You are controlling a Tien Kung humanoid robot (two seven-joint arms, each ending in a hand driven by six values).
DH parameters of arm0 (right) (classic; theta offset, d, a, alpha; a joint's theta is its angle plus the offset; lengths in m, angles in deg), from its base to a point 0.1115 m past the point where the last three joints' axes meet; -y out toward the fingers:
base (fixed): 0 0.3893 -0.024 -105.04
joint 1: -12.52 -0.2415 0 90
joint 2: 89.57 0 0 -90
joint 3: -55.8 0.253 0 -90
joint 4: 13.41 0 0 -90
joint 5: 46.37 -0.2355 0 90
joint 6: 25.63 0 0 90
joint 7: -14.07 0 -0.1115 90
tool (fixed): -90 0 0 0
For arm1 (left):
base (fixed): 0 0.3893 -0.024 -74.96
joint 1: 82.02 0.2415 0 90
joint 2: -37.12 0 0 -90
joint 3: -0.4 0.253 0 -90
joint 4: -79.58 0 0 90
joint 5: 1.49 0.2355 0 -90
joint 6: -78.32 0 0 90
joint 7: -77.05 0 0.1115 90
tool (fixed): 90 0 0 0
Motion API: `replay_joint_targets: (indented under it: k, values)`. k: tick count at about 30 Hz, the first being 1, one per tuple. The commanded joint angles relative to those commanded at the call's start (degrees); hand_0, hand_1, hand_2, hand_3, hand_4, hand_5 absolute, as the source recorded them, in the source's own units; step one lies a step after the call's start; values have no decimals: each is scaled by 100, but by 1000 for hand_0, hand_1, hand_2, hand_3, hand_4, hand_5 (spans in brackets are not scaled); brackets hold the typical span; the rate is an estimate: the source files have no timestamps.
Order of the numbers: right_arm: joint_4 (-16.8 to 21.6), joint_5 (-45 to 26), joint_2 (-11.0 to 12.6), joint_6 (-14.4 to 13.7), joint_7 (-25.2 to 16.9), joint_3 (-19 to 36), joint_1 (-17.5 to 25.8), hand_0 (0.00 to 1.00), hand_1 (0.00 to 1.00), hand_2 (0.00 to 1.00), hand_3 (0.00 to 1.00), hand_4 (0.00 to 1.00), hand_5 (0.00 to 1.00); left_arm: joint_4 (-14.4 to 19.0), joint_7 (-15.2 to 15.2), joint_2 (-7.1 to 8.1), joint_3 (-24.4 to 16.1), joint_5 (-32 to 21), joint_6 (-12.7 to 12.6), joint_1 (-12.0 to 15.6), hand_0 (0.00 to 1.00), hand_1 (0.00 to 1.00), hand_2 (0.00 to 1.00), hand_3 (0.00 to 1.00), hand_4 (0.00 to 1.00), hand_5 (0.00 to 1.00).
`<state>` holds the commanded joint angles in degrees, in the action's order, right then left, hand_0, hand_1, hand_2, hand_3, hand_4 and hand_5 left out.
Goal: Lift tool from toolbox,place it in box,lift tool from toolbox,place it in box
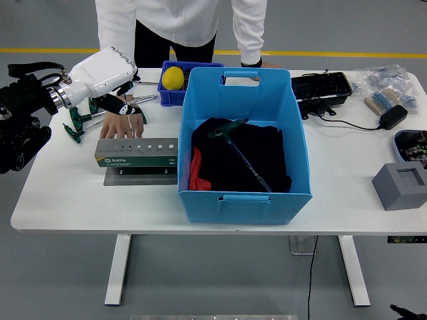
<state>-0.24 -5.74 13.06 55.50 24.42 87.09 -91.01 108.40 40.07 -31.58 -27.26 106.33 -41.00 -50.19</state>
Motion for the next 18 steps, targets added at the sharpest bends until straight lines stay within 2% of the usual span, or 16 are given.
replay_joint_targets:
  k: [5, 9, 13, 18]
  values:
    - [0, -4, 0, 1, 2, -1, 2, 620, 601, 665, 541, 782, 661, 149, 0, 22, -261, -259, 44, 75, 32, 2, 2, 27, 870, 360]
    - [-1, -6, 0, 1, 3, 1, 6, 620, 601, 665, 541, 782, 661, 477, 0, 67, -637, -381, 182, 219, 32, 2, 2, 27, 870, 360]
    - [-3, -20, 4, 2, -1, -4, 10, 620, 601, 665, 542, 783, 662, 1112, 0, 113, -1126, -487, 371, 445, 29, 2, 2, 26, 865, 360]
    - [-3, -8, 5, 7, -2, -3, 20, 619, 601, 665, 541, 783, 662, 1883, 0, 46, -1283, -531, 530, 642, 30, 2, 2, 26, 851, 345]
